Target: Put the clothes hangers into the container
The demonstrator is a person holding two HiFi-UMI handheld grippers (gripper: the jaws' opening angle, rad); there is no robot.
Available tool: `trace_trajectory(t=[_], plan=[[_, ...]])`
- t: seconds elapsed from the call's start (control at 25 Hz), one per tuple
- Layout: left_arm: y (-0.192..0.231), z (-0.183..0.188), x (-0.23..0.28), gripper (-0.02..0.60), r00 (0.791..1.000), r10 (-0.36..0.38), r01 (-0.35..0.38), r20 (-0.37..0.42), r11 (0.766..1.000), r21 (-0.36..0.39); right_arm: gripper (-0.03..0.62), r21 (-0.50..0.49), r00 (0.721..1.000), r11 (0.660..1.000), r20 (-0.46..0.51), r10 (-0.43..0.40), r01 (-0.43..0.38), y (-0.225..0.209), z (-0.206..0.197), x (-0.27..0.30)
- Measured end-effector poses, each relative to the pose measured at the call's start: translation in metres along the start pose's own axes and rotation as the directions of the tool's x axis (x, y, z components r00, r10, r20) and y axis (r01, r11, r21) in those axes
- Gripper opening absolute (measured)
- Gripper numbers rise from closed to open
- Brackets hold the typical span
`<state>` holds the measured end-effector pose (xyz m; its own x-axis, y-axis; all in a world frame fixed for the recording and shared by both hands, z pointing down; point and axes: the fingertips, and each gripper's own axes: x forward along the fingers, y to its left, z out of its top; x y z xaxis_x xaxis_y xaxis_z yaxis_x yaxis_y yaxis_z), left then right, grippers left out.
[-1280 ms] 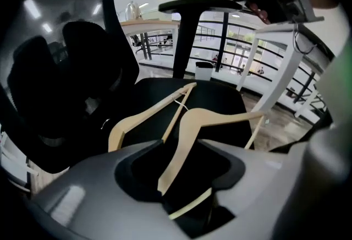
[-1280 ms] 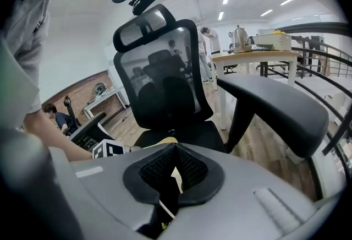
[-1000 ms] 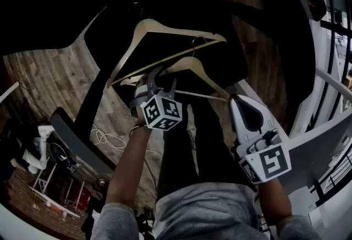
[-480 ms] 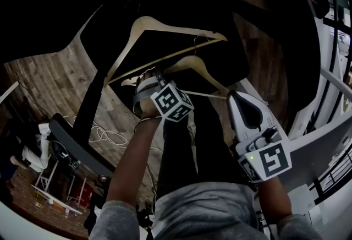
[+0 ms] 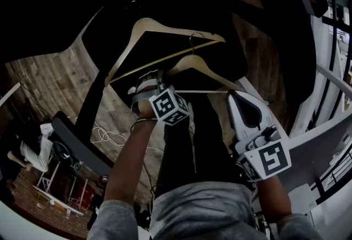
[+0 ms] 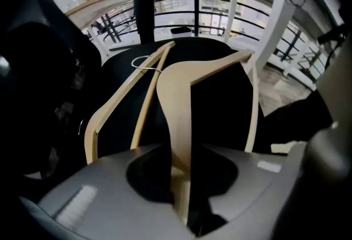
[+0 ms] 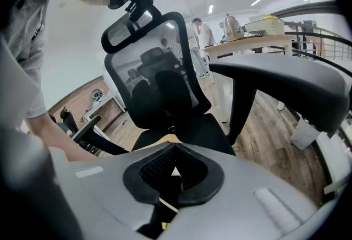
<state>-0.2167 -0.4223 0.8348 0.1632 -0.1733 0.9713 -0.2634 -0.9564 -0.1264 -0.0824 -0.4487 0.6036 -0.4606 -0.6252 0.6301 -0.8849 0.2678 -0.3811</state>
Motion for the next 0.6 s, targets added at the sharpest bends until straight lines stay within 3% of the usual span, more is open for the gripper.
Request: trace_trajectory(t=[0.12, 0.2, 0.6], plan=[[0.005, 0.000, -0.010, 0.072, 0.999, -0.023, 0.029, 0.037, 0.987, -0.159, -0.003, 0.007, 1.000, 1.000, 0.007, -0.012, 0.012, -0.002, 0.001, -0.006], [0.006, -0.001, -0.017, 0.072, 0.998, -0.031, 0.042, 0.058, 0.979, -0.201, -0.002, 0.011, 1.000, 1.000, 0.015, -0.019, 0.019, -0.003, 0.003, -0.010], [-0.014, -0.008, -0.066, 0.063, 0.996, -0.013, 0.024, 0.084, 0.992, -0.127, -0.003, -0.018, 0.990, 0.995, 0.099, -0.097, 0.100, -0.001, 0.028, -0.057]])
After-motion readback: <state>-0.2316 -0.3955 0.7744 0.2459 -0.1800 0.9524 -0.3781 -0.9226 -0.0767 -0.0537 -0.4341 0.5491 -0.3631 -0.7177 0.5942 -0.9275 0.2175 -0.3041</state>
